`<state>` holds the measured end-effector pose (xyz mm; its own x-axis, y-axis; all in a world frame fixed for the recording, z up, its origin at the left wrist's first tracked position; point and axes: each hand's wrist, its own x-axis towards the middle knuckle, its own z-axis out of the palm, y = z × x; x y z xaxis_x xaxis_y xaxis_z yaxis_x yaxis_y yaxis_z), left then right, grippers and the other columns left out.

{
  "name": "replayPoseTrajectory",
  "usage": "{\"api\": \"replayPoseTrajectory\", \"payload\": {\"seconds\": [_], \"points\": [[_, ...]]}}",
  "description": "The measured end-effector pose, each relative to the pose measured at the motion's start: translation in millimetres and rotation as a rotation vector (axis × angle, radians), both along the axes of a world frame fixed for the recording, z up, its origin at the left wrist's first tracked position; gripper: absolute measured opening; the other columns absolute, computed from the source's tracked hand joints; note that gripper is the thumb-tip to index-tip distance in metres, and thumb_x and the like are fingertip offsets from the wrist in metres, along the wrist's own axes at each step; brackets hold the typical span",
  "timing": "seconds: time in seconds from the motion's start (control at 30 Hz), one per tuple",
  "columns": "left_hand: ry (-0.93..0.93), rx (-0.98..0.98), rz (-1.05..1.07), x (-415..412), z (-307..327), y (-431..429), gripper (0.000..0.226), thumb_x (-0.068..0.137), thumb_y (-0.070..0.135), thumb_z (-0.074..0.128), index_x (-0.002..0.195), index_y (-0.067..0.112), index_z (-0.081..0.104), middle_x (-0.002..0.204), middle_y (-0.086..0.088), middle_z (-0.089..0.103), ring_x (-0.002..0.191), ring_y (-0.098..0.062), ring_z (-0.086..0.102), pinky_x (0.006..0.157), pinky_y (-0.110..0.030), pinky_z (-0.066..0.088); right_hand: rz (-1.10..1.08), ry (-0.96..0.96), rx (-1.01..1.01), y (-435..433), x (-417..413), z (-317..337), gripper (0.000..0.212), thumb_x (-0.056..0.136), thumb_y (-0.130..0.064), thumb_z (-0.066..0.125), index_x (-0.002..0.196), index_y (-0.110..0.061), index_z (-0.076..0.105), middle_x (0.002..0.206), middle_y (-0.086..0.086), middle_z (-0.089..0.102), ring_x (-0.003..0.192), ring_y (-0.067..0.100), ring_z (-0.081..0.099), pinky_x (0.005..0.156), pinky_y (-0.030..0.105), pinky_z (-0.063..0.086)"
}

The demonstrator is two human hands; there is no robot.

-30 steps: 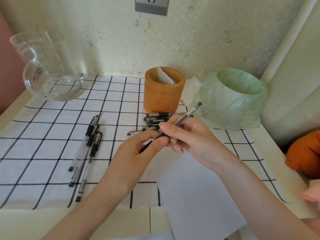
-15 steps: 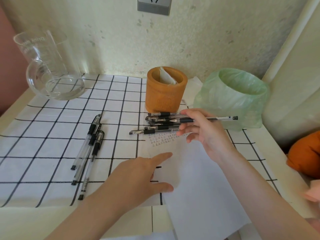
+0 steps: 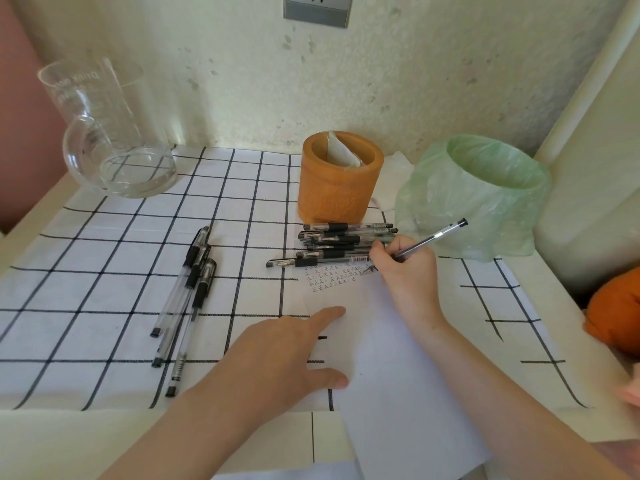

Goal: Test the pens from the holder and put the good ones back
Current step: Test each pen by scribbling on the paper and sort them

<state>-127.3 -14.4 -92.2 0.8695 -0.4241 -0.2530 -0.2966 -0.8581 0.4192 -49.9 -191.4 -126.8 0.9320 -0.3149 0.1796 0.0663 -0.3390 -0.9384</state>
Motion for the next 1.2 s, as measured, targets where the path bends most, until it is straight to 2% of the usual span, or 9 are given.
{"api": "replayPoseTrajectory", "payload": {"seconds": [0.13,0.33,0.43,0.53,0.67,0.77,0.83,0.93,1.2], "points": [[-0.011,-0.008,0.014,-0.2,0.8,-0.5,0.073,0.078,0.06,0.056,0.137,0.054,0.013,0.079,0.012,0.037,0.082,-0.01,0.042,0.07,-0.023,0.034,0.02,-0.021,-0.027,-0.4,0.4,-1.7,0.033,0.085,-0.007,0.062,0.06,0.007,0.045,0.053,0.014,0.041,0.05,0.014,0.036,0.048,0.019,0.03],[-0.012,0.002,0.024,0.6,0.0,-0.7,0.073,0.077,0.061,0.057,0.136,0.055,0.015,0.074,0.012,0.035,0.08,-0.009,0.039,0.068,-0.023,0.031,0.053,-0.039,-0.045,-0.2,0.6,-2.7,0.033,0.085,-0.008,0.063,0.063,0.009,0.046,0.053,0.012,0.041,0.051,0.014,0.036,0.048,0.019,0.03],[-0.012,0.01,0.021,0.8,1.1,-1.1,0.073,0.077,0.06,0.057,0.136,0.054,0.015,0.073,0.013,0.034,0.08,-0.009,0.039,0.068,-0.023,0.03,0.059,-0.044,-0.049,0.2,0.5,-3.0,0.033,0.085,-0.007,0.063,0.061,0.007,0.044,0.051,0.007,0.039,0.05,0.011,0.034,0.048,0.017,0.029],[-0.011,0.011,0.019,0.6,2.1,-1.8,0.073,0.078,0.06,0.057,0.136,0.054,0.015,0.078,0.011,0.036,0.083,-0.011,0.042,0.069,-0.023,0.031,0.046,-0.046,-0.057,-0.4,0.7,-3.9,0.034,0.085,-0.006,0.062,0.057,-0.002,0.042,0.048,0.0,0.036,0.049,0.01,0.032,0.049,0.018,0.029],[-0.008,0.008,0.022,-0.4,2.8,-1.7,0.073,0.078,0.06,0.057,0.136,0.054,0.013,0.085,0.01,0.039,0.099,-0.013,0.051,0.071,-0.023,0.032,0.043,-0.047,-0.055,-0.8,1.2,-4.1,0.037,0.084,-0.005,0.062,0.054,-0.01,0.04,0.046,-0.006,0.033,0.046,0.006,0.029,0.048,0.017,0.027],[-0.006,0.007,0.02,-0.1,3.7,-1.8,0.073,0.078,0.06,0.057,0.136,0.054,0.014,0.082,0.012,0.038,0.092,-0.013,0.049,0.07,-0.023,0.032,0.054,-0.046,-0.046,-0.9,1.1,-3.1,0.034,0.085,-0.005,0.061,0.056,-0.003,0.043,0.048,-0.002,0.034,0.047,0.005,0.03,0.047,0.016,0.027],[-0.002,0.005,0.018,0.4,3.3,-1.8,0.072,0.078,0.06,0.057,0.136,0.054,0.014,0.079,0.012,0.036,0.085,-0.011,0.044,0.07,-0.023,0.032,0.062,-0.048,-0.049,-0.1,0.5,-2.6,0.037,0.084,-0.003,0.061,0.054,-0.008,0.039,0.047,-0.004,0.032,0.046,0.005,0.029,0.047,0.014,0.027],[-0.004,0.004,0.016,0.8,2.0,-1.6,0.073,0.078,0.06,0.057,0.136,0.054,0.015,0.078,0.011,0.036,0.084,-0.012,0.043,0.069,-0.024,0.031,0.061,-0.047,-0.043,0.4,0.0,-1.9,0.04,0.081,0.0,0.061,0.053,-0.013,0.036,0.048,-0.004,0.031,0.046,0.004,0.028,0.047,0.013,0.027],[-0.016,0.0,0.021,0.8,1.3,-1.5,0.072,0.078,0.059,0.058,0.136,0.054,0.016,0.071,0.011,0.034,0.08,-0.012,0.039,0.067,-0.025,0.029,0.066,-0.061,-0.045,0.5,0.3,-1.3,0.034,0.083,-0.001,0.06,0.056,-0.006,0.04,0.048,-0.003,0.031,0.047,0.006,0.028,0.047,0.014,0.026]]}}
